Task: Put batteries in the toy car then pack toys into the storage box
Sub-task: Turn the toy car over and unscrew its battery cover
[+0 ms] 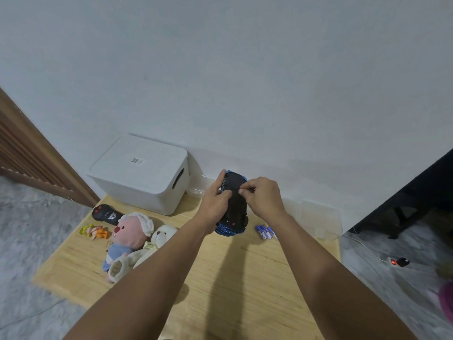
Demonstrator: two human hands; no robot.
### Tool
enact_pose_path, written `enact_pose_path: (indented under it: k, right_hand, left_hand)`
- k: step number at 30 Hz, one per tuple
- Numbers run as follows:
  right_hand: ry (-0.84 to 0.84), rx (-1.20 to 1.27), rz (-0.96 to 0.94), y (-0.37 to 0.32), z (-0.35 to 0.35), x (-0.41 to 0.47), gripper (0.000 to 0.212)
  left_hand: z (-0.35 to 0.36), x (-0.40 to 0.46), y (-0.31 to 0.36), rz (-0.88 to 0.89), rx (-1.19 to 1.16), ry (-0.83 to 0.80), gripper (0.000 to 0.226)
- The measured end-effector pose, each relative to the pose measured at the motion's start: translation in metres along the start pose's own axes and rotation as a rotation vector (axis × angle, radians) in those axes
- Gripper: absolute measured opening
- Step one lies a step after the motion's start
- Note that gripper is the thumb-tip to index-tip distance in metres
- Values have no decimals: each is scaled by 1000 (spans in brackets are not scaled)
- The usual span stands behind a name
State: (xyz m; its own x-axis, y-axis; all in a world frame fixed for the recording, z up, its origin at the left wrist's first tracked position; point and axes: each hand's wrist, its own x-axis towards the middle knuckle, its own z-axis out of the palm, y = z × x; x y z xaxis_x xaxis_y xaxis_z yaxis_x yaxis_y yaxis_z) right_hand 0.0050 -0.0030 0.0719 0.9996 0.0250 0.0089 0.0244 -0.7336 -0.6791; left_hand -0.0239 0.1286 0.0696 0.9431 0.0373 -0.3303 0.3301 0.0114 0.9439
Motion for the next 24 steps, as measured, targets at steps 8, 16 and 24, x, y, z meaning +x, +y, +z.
enact_pose_path:
  k: [8, 16, 24]
  right_hand:
    - [30, -174, 1, -4, 20, -11, 17]
    - [-40, -182, 67, 2, 36, -19, 13]
    - [-247, -387, 164, 53, 65, -49, 19]
  left_hand:
    - [-3, -4, -8, 20, 55, 15, 65]
    - [-5, -7, -19, -22, 88, 29, 67]
    - [-29, -12, -48, -136, 8, 118, 62]
